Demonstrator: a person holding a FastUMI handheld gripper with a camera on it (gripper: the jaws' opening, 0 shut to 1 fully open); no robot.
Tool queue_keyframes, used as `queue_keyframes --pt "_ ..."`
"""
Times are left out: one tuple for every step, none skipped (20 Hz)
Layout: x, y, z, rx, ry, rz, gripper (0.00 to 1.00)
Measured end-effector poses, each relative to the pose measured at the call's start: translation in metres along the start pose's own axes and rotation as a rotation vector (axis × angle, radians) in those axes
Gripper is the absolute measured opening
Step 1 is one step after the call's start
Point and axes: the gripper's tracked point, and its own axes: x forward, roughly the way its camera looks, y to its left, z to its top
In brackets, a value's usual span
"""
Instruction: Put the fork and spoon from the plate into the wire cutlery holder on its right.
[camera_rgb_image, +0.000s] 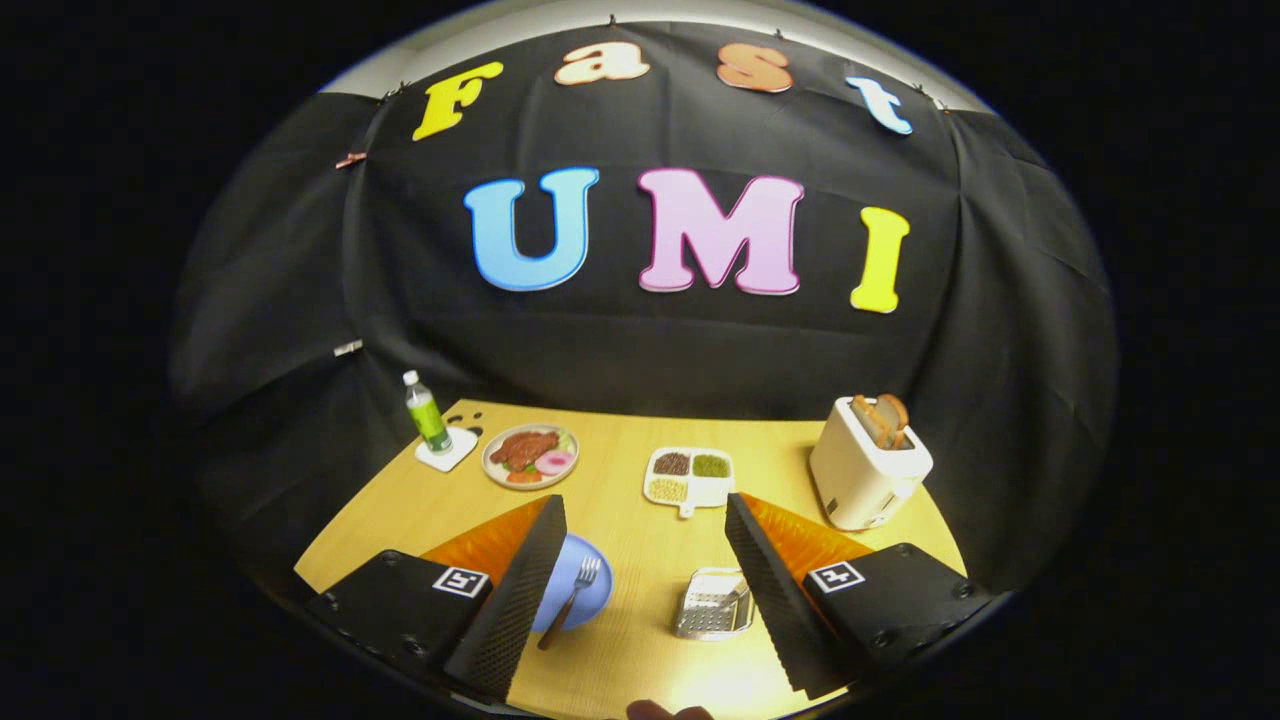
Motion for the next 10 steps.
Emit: queue_keyframes --pt "0.007 0.008 -0.014 -0.012 0.039 0.015 1.0" --pt "0.014 0.017 -0.027 -0.024 0.084 0.031 0.99" --pt "0.021 0.026 -0.04 -0.039 0.125 0.047 1.0" --pt "0.027 0.036 -0.053 -0.056 0.162 0.063 1.0" --pt "0.033 0.046 -0.067 -0.075 0.201 0.079 1.0" --pt "0.039 0.055 -0.08 -0.096 0.236 0.092 1.0" --pt "0.047 0.063 -0.096 -0.114 0.275 0.103 1.0" --pt "0.053 0.073 -0.111 -0.124 0.314 0.123 1.0" --pt "0.059 0.083 -0.125 -0.127 0.35 0.145 1.0" --pt "0.065 0.089 -0.138 -0.137 0.385 0.151 1.0"
